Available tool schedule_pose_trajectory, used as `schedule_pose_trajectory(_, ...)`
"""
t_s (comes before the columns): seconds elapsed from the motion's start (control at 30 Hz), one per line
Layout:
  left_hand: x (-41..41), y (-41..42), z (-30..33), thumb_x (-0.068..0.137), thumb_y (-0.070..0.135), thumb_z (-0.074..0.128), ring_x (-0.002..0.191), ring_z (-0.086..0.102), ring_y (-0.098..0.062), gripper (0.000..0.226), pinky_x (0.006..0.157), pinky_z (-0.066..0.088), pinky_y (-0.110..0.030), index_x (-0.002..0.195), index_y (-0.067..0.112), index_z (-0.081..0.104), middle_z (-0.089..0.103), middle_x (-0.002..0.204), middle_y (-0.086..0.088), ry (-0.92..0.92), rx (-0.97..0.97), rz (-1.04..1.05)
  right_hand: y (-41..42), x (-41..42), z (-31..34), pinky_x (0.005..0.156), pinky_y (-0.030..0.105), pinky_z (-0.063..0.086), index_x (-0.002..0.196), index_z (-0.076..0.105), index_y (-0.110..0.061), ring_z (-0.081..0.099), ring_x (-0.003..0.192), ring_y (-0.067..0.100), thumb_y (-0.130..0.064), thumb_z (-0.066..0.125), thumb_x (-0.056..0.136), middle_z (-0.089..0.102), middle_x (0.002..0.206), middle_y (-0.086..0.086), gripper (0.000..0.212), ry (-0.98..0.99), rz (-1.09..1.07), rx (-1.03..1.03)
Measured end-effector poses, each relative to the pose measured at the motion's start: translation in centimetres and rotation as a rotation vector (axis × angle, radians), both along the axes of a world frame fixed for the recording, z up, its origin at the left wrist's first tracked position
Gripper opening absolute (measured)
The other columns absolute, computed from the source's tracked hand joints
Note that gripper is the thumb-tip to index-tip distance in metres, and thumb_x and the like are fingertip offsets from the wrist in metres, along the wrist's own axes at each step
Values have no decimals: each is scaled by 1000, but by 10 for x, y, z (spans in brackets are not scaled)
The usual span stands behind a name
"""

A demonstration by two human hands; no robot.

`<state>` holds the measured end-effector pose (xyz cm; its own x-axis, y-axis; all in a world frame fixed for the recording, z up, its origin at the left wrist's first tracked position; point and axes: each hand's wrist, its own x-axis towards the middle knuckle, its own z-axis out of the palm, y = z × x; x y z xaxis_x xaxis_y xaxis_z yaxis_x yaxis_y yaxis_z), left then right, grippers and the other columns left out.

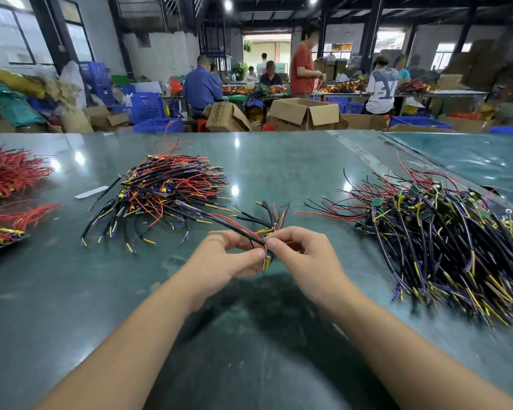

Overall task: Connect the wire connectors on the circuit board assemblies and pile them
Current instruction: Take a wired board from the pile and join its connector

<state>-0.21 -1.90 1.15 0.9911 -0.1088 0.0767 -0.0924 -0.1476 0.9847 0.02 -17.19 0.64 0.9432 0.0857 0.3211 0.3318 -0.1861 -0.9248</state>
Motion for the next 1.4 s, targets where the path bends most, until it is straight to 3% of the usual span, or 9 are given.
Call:
schedule_pose_trajectory(0.13, 0, 2, 2, 80, 5, 72, 75, 68, -10, 9, 68, 56, -21, 89, 2, 70, 71, 92, -14, -27, 0, -9, -1, 0, -2, 67, 16, 43, 82, 72, -29, 54, 71, 5, -19, 70, 84, 69, 83, -7, 10, 8, 71, -32)
schedule_pose_trajectory(0.3, -1, 1, -1, 82, 4, 70, 70, 67, -8, 9, 66, 55, -19, 77, 11, 68, 71, 75, -1, -1, 11, -46, -2, 0, -1, 65, 11, 41, 60, 70, -34, 57, 66, -3, -14, 75, 78, 67, 69, -16, 26, -45, -15, -99)
schedule_pose_trajectory(0.57, 4, 0, 7, 91, 0, 54, 68, 70, -15, 10, 65, 57, -21, 84, 6, 56, 73, 83, -6, -3, -389, 93, -5, 2, -1, 51, 13, 33, 75, 57, -21, 44, 51, 3, -11, 65, 85, 56, 62, -5, 16, -124, -153, 17)
schedule_pose_trajectory(0.73, 2, -2, 6, 92, 1, 53, 63, 69, -11, 6, 62, 56, -20, 87, 4, 56, 74, 78, -4, -32, -383, 71, 0, 1, -3, 53, 19, 35, 66, 49, -17, 41, 52, 6, -7, 63, 82, 48, 53, -13, 24, 50, -55, 54)
schedule_pose_trajectory(0.83, 1, -3, 6, 92, 1, 55, 60, 68, -10, 5, 56, 53, -16, 89, 3, 58, 74, 78, -5, -22, -341, 58, 4, 0, -4, 67, 34, 48, 73, 53, -12, 52, 58, 15, 2, 48, 87, 57, 65, 1, 20, 186, 45, 167)
schedule_pose_trajectory(0.97, -1, -3, 8, 92, -3, 54, 60, 69, -12, 12, 57, 53, -15, 95, 6, 61, 73, 77, -5, -37, -235, 5, 4, 4, -1, 56, 31, 51, 70, 56, -6, 54, 44, 19, 10, 29, 81, 60, 67, 13, 33, 365, 77, 404)
schedule_pose_trajectory(1.13, -3, -5, 7, 93, -9, 46, 67, 70, -7, 29, 60, 52, -14, 102, 17, 57, 74, 76, 3, -51, -190, -64, 0, 5, 0, 48, 25, 48, 74, 58, -8, 55, 44, 20, 0, 43, 87, 62, 60, 5, 21, 422, 61, 360)
schedule_pose_trajectory(1.27, -1, -4, 5, 90, -15, 40, 66, 68, -5, 38, 61, 52, -14, 105, 16, 57, 74, 74, 2, -73, -156, -32, 1, 1, -3, 60, 26, 50, 76, 57, -12, 57, 55, 15, -13, 64, 88, 61, 68, 3, 14, 277, 102, 155)
schedule_pose_trajectory(1.4, 1, -3, 3, 85, -14, 39, 55, 64, -6, 31, 53, 50, -15, 84, 9, 60, 70, 62, 1, -119, -71, 80, 1, -4, -3, 66, 26, 52, 79, 64, -13, 64, 67, 16, -13, 71, 83, 67, 71, 5, 8, 225, 145, 127)
